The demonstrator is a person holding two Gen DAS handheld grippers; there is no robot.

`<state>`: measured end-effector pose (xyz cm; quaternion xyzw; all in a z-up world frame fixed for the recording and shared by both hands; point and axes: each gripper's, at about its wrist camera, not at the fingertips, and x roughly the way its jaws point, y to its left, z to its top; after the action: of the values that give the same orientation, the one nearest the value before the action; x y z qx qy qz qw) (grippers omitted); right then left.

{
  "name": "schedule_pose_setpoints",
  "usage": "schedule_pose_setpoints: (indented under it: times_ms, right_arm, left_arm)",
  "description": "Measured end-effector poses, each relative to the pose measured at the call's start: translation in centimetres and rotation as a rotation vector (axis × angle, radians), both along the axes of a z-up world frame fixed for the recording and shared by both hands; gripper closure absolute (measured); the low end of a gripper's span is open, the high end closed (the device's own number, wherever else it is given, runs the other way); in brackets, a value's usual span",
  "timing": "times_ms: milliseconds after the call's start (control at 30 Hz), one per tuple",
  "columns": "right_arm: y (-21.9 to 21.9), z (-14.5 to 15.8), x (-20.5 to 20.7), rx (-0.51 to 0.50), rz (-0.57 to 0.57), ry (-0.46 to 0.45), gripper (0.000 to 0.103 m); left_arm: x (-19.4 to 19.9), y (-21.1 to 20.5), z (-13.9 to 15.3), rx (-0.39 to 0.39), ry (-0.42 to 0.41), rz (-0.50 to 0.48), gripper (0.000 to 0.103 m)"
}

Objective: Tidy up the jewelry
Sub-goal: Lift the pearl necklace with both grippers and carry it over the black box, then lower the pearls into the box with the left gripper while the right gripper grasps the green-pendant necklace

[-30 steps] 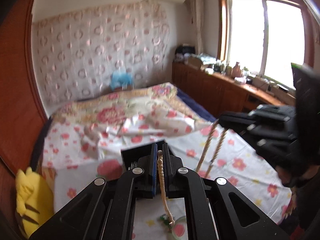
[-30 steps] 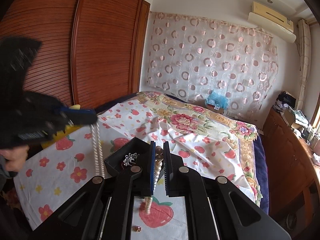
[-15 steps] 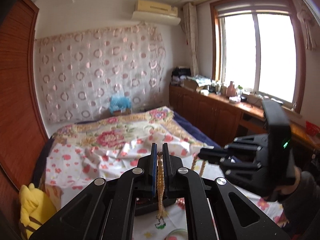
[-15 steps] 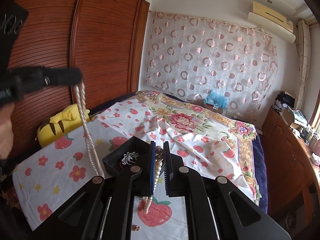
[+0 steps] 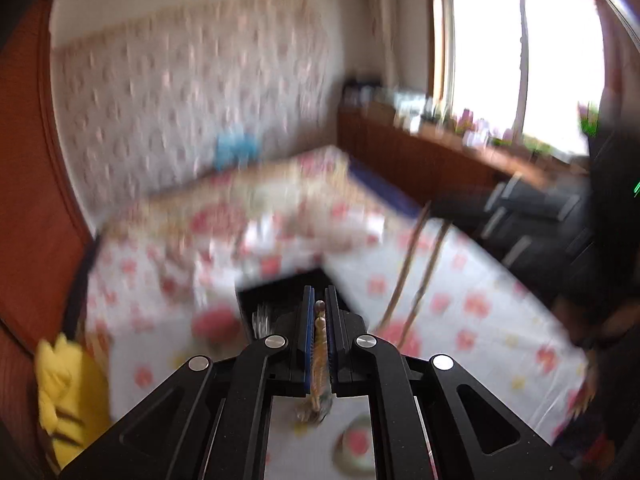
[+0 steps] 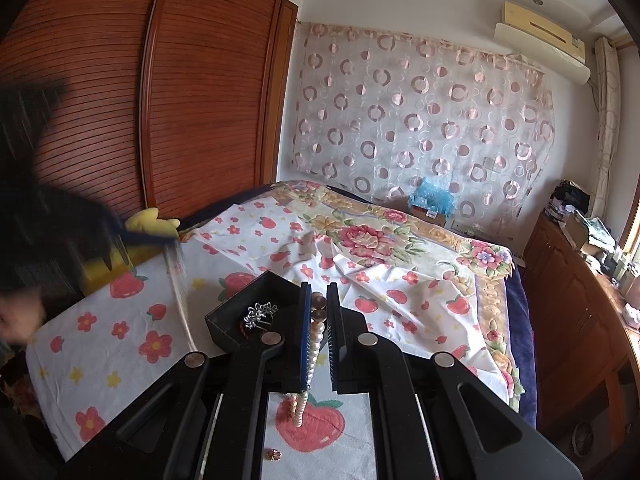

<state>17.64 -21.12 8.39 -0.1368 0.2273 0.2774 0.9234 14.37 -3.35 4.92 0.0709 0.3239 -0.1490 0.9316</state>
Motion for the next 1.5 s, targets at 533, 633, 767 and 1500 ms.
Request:
schedule_pose_setpoints:
  times_ms: [533, 633, 767, 1500]
  right_arm:
    - [-0.2, -0.4, -0.2, -0.008, 0.008, 0.004, 0.095]
    - [-0.6, -0.8, 0.0, -0.010, 0.008, 0.020, 0.095]
    - [-0.3, -1.7, -0.2, -0.012, 0.015, 0.053, 0.095]
    - [3.6, -11.2, -1.1, 0.072, 0.150, 0.284, 0.052]
  left_arm:
    - [-2.6, 1.7, 7.3, -0.087, -0.205, 0.024, 0.098]
    - [-2.9, 1.8, 7.8, -0.100, -0.217, 0.018, 0.098]
    - [-3.1, 2.0, 8.2, -0.106, -0.232, 0.015, 0.098]
    - [-3.7, 1.5, 10.8, -0.127, -0.286, 0.006, 0.098]
